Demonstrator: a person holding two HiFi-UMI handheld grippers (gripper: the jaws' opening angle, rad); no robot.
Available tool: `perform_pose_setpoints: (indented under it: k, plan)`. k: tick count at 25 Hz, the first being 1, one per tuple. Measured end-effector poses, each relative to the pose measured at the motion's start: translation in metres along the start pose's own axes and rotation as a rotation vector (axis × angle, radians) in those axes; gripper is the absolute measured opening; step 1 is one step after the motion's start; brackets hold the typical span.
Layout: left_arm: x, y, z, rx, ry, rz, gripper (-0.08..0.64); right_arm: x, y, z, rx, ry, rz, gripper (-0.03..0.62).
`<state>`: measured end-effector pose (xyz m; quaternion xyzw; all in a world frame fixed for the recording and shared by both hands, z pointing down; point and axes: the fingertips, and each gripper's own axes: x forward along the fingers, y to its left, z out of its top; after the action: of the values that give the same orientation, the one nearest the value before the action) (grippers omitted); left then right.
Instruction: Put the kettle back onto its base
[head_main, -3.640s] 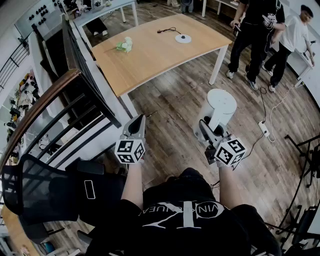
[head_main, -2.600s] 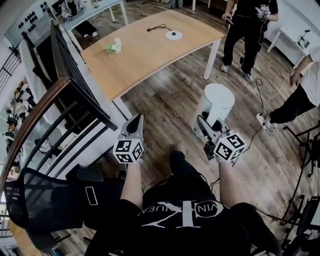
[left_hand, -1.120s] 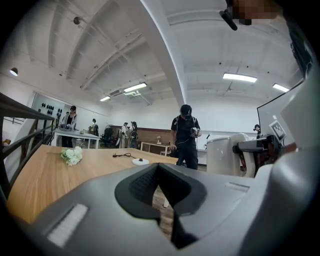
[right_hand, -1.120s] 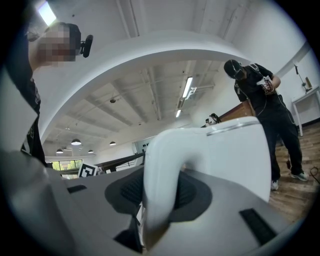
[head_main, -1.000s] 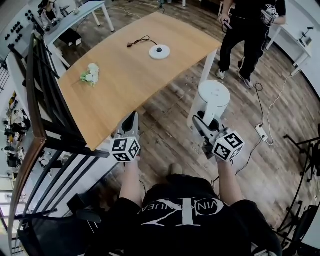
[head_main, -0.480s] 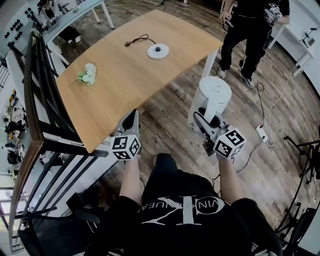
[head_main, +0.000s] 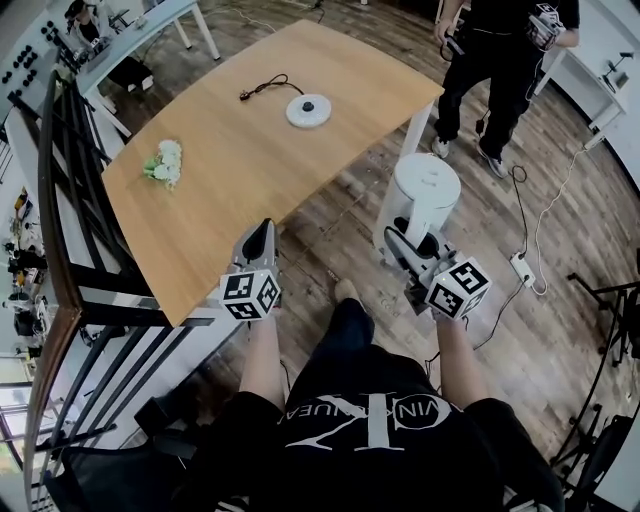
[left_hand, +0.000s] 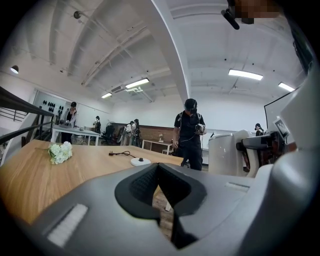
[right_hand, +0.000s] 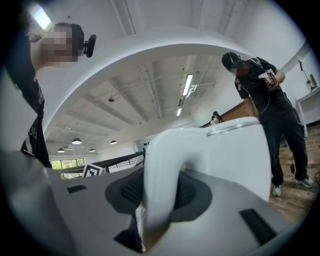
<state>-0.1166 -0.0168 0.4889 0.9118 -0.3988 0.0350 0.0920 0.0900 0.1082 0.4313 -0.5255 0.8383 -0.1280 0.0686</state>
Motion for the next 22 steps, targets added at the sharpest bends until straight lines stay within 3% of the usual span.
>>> perform_pose_setpoints:
  k: [6,22]
  plan:
    - [0.039,-0.001,0.005,-0.001,0.0,-0.023,0.011,0.024,-0.03,0.015,-0.012,0.005,0.01,0.124]
    - [0.121,0.053,0.031,-0.021,-0.009,0.042,0.011,0.122,-0.085,0.06,-0.027,0.014,0.109,0.124]
